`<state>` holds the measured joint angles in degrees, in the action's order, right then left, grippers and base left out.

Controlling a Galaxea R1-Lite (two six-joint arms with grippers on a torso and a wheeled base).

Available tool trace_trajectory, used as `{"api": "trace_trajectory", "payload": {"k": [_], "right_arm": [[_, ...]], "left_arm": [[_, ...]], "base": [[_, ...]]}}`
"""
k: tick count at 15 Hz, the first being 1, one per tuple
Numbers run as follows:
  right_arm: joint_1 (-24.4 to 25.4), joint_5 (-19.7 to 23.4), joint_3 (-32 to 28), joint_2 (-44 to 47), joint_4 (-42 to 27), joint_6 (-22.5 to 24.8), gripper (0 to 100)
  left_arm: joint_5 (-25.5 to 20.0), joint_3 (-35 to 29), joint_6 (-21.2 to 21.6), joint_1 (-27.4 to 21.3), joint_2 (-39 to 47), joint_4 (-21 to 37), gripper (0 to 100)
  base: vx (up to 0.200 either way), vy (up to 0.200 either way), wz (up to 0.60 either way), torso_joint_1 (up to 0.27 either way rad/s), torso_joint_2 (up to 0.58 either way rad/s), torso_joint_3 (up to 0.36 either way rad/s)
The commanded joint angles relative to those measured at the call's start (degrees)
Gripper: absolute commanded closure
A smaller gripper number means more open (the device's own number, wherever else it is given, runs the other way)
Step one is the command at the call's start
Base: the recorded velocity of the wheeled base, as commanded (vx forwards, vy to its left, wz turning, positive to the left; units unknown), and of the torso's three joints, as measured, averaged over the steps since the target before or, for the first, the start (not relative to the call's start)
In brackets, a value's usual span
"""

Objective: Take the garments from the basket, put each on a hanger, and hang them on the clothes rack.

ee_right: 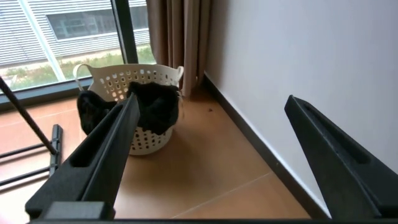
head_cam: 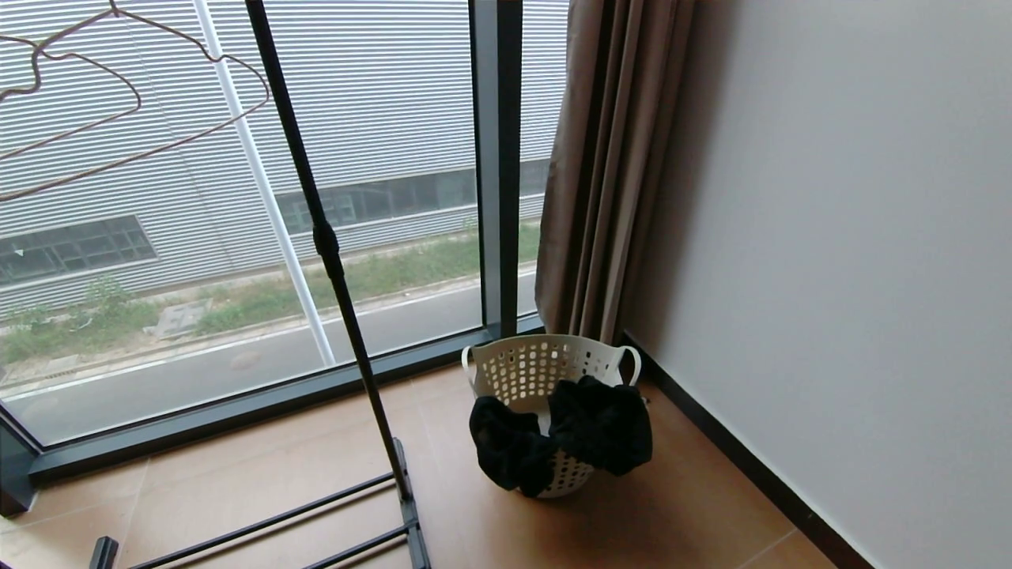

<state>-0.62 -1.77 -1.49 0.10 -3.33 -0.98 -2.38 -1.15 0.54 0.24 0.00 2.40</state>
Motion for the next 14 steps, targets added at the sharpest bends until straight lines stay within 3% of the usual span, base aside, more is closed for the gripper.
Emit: {"api": "trace_trajectory", "payload": {"k": [1, 6, 14], "right_arm": [[0.0, 0.0, 0.0, 0.0, 0.0, 0.0, 0], [0.0, 0.0, 0.0, 0.0, 0.0, 0.0, 0], [0.0, 0.0, 0.0, 0.0, -0.1, 0.0, 0]], "left_arm": [[0.0, 0.0, 0.0, 0.0, 0.1, 0.0, 0], [0.0, 0.0, 0.0, 0.0, 0.1, 0.0, 0], [0.0, 0.1, -0.2, 0.0, 0.0, 0.0, 0]], "base": [[0.200, 0.000, 0.00, 0.002, 0.00, 0.002], [0.200, 0.000, 0.00, -0.001, 0.00, 0.003], [0.000, 0.000, 0.00, 0.000, 0.00, 0.000]]}}
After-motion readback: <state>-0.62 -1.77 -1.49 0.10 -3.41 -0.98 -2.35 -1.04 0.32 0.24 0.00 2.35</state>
